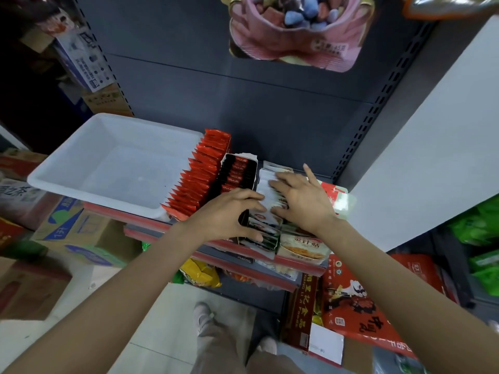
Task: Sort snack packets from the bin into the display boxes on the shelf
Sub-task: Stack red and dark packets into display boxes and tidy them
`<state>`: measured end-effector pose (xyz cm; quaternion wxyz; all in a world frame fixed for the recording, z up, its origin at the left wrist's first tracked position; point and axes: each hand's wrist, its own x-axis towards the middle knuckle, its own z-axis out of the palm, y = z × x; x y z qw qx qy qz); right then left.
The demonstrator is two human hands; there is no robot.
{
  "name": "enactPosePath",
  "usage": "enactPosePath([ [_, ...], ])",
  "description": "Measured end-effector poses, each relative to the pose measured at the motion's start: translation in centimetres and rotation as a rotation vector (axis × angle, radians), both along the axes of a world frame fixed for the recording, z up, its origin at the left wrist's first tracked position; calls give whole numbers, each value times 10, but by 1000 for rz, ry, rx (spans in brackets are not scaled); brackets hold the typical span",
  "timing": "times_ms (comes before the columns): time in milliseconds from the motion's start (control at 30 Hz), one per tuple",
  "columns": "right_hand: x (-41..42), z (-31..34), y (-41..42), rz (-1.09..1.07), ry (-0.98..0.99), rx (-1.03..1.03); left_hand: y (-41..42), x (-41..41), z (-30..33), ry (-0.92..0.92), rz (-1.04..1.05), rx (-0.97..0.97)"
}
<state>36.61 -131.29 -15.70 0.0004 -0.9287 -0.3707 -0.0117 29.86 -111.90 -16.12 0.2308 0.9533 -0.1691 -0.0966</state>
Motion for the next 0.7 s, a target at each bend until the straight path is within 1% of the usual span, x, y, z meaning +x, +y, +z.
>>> enactPosePath([
  [67, -2, -2, -2, 53, -83, 73, -3, 2, -3, -92, -15, 50],
  [133, -8, -5, -5, 80, -161, 195, -8, 4, -6, -203, -18, 87],
  [200, -20, -5, -8, 68, -121, 314, -13, 3, -8, -301, -6, 87],
  [267, -32, -5, -9, -24, 0, 326, -15, 1, -11, -353, 38, 26],
  [300, -36, -6, -9, -61, 45, 291, -15, 0, -12, -356, 65, -9],
  [367, -39, -7, -8, -110, 83, 243, -13, -2, -13, -305, 90, -63],
  [467, -40, -5, -3, -159, 76, 239, -7, -6, -6, -139, 60, -95],
  [500, -42, -4, -1, -171, 62, 249, -5, -9, -4, -80, 37, -66],
  [567, -49, -4, 2, -191, 6, 276, -3, -14, 0, -2, -28, 57],
  [633, -60, -6, 6, -189, -63, 284, -1, -17, 0, -6, -83, 195],
  [700, -71, -8, 7, -193, -81, 243, 1, -17, -2, -62, -120, 269],
])
